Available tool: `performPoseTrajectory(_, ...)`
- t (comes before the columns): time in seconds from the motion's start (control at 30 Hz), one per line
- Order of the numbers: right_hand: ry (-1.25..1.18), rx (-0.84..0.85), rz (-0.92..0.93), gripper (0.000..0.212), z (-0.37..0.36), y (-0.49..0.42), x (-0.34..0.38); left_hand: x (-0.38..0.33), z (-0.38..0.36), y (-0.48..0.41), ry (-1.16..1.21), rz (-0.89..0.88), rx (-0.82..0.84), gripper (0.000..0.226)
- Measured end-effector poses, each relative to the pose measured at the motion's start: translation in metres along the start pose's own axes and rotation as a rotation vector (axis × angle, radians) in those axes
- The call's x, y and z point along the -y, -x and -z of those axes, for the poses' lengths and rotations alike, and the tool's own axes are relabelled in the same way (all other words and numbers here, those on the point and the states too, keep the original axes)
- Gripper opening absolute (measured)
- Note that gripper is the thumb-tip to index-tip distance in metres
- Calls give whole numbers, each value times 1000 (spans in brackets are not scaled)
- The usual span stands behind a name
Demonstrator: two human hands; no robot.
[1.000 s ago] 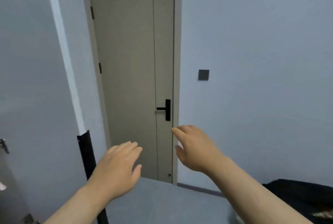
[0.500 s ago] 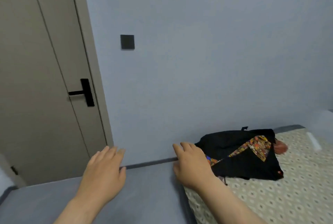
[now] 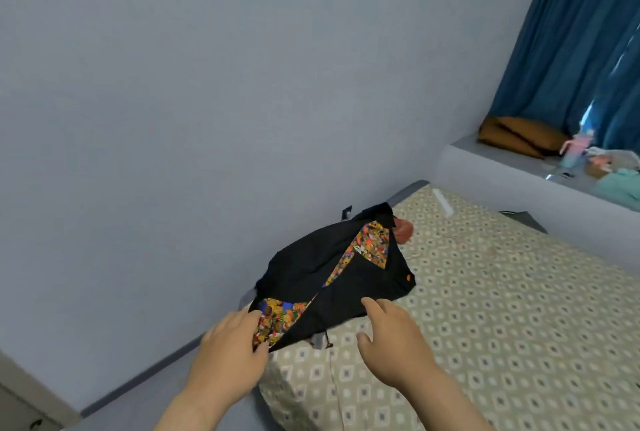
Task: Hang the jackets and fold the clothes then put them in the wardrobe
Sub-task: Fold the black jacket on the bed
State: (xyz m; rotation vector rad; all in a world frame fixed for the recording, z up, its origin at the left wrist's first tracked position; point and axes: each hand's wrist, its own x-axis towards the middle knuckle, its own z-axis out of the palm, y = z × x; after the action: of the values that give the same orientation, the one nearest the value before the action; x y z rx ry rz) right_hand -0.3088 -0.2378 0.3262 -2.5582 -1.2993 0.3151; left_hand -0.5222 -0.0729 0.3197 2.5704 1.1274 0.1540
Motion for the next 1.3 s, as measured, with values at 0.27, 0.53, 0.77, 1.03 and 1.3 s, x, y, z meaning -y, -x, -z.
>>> performPoseTrajectory(0.27, -76, 41, -83, 63, 19, -85, -71, -55, -33, -122, 9, -24, 70, 54)
performPoseTrajectory(0.53, -166, 117, -186, 61, -5, -158, -110, -50, -75, -231, 67, 3, 277, 52)
performPoseTrajectory(0.77, -192, 184, -251, 57, -64, -254, -103, -17, -140, -361, -41, -32, 485, 83)
performPoseTrajectory(1.03, -169, 356, -350, 56, -141, -350, -103, -3, -251, -482, -139, -98, 630, 80)
performPoseTrajectory(1.3, -243, 377, -464, 59, -182, -371, -132, 34, -346, -517, -426, 21, 769, 121)
